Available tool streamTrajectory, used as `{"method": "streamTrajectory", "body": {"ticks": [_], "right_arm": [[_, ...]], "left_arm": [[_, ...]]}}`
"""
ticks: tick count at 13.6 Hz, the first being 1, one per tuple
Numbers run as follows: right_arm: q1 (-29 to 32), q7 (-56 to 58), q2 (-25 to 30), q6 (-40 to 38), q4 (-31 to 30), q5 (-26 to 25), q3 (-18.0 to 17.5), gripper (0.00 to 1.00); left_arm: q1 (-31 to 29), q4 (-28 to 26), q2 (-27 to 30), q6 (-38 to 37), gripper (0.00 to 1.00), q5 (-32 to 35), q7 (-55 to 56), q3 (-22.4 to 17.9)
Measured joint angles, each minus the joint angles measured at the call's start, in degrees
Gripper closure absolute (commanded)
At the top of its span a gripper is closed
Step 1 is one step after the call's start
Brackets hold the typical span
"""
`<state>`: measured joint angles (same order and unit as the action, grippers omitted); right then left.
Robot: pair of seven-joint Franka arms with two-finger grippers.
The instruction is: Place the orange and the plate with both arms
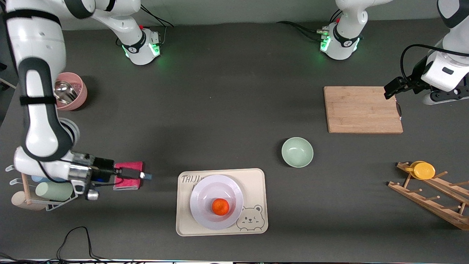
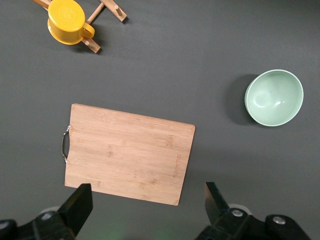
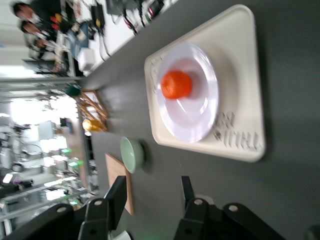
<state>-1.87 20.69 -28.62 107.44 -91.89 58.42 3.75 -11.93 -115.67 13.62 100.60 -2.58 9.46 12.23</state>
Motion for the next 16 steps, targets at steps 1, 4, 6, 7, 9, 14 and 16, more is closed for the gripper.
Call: {"method": "streamTrajectory", "body": {"ticks": [1,4,6,7,9,14,16], "right_arm": [[0.3,-2.7,3.8,-2.4,-1.1,-6.3,0.5,0.21],[0.9,-7.1,12.6,-9.2,-2.6,-19.0,2.5,0.0],[1.3,-7.2,15.5,-12.3,-2.5,-26.7,3.5,0.0],[1.4,-7.2,16.5,-13.5,-2.1,-30.5,3.7,0.0],[1.4,-7.5,18.0,-15.5,-0.9,-37.2,3.8,0.0],[1.0,-14.5,23.0,-18.7,0.4,-48.3,3.8,0.0],[0.9,-16.0,25.2,-19.0,0.5,-51.6,3.6,0.0]], "left_arm": [[0.0,0.0,0.0,0.0,0.0,0.0,0.0,0.0],[0.0,0.0,0.1,-0.1,0.0,0.0,0.0,0.0],[0.0,0.0,0.1,-0.1,0.0,0.0,0.0,0.0],[0.0,0.0,0.1,-0.1,0.0,0.0,0.0,0.0],[0.0,0.0,0.1,-0.1,0.0,0.0,0.1,0.0],[-0.1,0.0,0.1,-0.1,0.0,0.1,0.1,-0.3],[-0.1,0.0,0.1,-0.1,0.0,0.1,0.1,-0.3]]}}
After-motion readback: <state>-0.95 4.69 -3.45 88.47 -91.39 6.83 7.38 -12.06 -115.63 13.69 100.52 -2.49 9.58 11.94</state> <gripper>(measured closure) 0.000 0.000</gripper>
